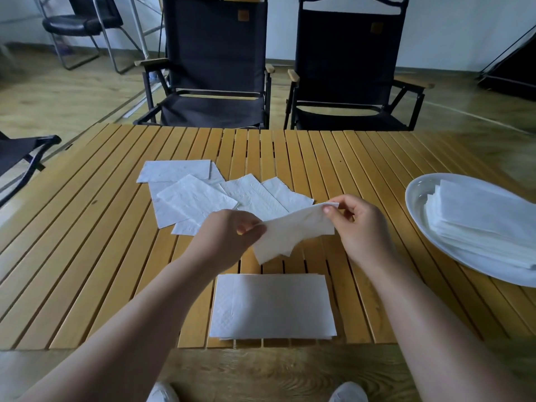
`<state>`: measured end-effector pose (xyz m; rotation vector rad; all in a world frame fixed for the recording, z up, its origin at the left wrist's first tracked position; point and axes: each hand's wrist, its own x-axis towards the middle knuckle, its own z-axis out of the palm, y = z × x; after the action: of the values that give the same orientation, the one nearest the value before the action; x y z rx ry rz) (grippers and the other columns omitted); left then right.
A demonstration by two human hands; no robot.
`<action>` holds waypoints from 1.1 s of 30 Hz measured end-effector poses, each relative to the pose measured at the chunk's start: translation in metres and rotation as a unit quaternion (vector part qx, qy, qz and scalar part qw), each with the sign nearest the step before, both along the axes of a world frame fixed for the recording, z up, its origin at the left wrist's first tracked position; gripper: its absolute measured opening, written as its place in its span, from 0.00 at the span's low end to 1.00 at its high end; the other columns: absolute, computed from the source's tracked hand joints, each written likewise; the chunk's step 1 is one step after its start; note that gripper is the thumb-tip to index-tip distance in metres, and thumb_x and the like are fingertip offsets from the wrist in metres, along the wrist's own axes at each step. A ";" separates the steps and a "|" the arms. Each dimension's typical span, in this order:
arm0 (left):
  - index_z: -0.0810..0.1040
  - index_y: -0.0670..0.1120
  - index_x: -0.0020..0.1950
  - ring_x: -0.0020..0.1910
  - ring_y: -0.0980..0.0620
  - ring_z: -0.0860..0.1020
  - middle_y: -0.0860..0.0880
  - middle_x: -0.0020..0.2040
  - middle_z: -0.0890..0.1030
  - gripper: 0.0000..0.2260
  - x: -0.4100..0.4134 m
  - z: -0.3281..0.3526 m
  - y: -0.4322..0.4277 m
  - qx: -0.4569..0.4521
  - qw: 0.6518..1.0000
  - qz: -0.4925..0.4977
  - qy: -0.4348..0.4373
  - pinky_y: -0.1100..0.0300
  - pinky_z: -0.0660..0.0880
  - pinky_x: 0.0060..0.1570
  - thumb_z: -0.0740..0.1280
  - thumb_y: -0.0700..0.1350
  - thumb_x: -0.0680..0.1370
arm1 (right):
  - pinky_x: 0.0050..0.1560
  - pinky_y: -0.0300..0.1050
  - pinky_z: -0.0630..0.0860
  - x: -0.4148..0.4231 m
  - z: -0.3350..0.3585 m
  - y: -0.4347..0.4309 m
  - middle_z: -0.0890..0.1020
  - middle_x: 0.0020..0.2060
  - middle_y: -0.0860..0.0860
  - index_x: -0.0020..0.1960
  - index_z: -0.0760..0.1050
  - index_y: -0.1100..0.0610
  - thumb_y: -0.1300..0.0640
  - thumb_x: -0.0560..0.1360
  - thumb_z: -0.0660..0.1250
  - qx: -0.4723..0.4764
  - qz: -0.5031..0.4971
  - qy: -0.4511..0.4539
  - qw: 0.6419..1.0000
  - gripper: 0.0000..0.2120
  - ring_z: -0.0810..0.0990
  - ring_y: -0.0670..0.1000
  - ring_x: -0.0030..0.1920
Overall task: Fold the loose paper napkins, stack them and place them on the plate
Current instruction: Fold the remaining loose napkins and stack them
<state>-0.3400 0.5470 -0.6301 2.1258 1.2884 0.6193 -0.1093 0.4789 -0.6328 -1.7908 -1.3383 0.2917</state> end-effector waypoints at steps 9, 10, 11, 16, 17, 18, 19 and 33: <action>0.84 0.47 0.49 0.50 0.49 0.82 0.48 0.48 0.83 0.09 -0.008 0.011 0.003 -0.159 0.957 0.086 -0.227 0.50 0.82 0.51 0.66 0.50 0.80 | 0.38 0.30 0.73 -0.007 0.007 0.000 0.83 0.45 0.42 0.53 0.78 0.50 0.53 0.81 0.65 0.005 0.016 0.080 0.997 0.04 0.80 0.38 0.46; 0.83 0.48 0.50 0.49 0.51 0.82 0.49 0.48 0.83 0.09 -0.009 0.011 0.003 -0.168 0.954 0.088 -0.233 0.54 0.82 0.49 0.66 0.50 0.80 | 0.37 0.29 0.72 -0.007 0.007 0.000 0.83 0.44 0.42 0.52 0.78 0.50 0.53 0.81 0.65 0.002 0.018 0.093 0.996 0.04 0.80 0.38 0.44; 0.83 0.48 0.50 0.46 0.52 0.83 0.49 0.47 0.83 0.09 -0.010 0.013 0.002 -0.176 0.950 0.089 -0.241 0.56 0.83 0.47 0.66 0.50 0.80 | 0.37 0.30 0.72 -0.008 0.007 0.000 0.83 0.42 0.43 0.51 0.78 0.51 0.53 0.81 0.65 -0.002 0.021 0.110 0.994 0.04 0.80 0.39 0.44; 0.83 0.42 0.48 0.41 0.49 0.83 0.45 0.44 0.84 0.11 -0.014 0.018 -0.001 -0.215 0.941 0.081 -0.247 0.53 0.82 0.44 0.67 0.49 0.80 | 0.39 0.49 0.78 -0.010 0.012 -0.004 0.84 0.43 0.50 0.50 0.79 0.51 0.50 0.82 0.63 -0.046 0.049 0.184 0.981 0.08 0.83 0.51 0.45; 0.83 0.42 0.48 0.41 0.48 0.83 0.44 0.43 0.84 0.11 -0.017 0.019 0.000 -0.223 0.941 0.078 -0.243 0.53 0.82 0.45 0.67 0.48 0.80 | 0.35 0.44 0.78 -0.010 0.014 -0.005 0.84 0.43 0.49 0.50 0.79 0.51 0.51 0.82 0.64 -0.055 0.051 0.205 0.976 0.07 0.84 0.48 0.43; 0.84 0.42 0.49 0.42 0.47 0.84 0.44 0.44 0.85 0.11 -0.021 0.020 0.001 -0.233 0.941 0.072 -0.236 0.52 0.82 0.46 0.68 0.48 0.80 | 0.32 0.40 0.77 -0.010 0.017 -0.006 0.84 0.41 0.47 0.49 0.80 0.51 0.52 0.82 0.64 -0.067 0.052 0.225 0.971 0.07 0.84 0.45 0.40; 0.85 0.43 0.49 0.43 0.45 0.84 0.43 0.45 0.85 0.10 -0.025 0.021 0.001 -0.245 0.940 0.063 -0.227 0.51 0.82 0.47 0.68 0.49 0.79 | 0.29 0.38 0.76 -0.010 0.019 -0.008 0.84 0.39 0.47 0.48 0.80 0.52 0.52 0.81 0.65 -0.082 0.052 0.240 0.966 0.07 0.83 0.45 0.36; 0.83 0.43 0.43 0.27 0.55 0.72 0.53 0.32 0.81 0.07 -0.061 0.032 -0.005 -0.345 0.938 -0.043 -0.007 0.65 0.65 0.28 0.71 0.45 0.78 | 0.21 0.34 0.60 0.000 0.035 -0.024 0.82 0.32 0.57 0.45 0.81 0.62 0.58 0.76 0.72 -0.362 0.190 0.246 0.879 0.06 0.66 0.47 0.22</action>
<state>-0.4014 0.5416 -0.5980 1.5728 1.1709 0.1040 -0.1093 0.4553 -0.5983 -1.8063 -1.2666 1.5281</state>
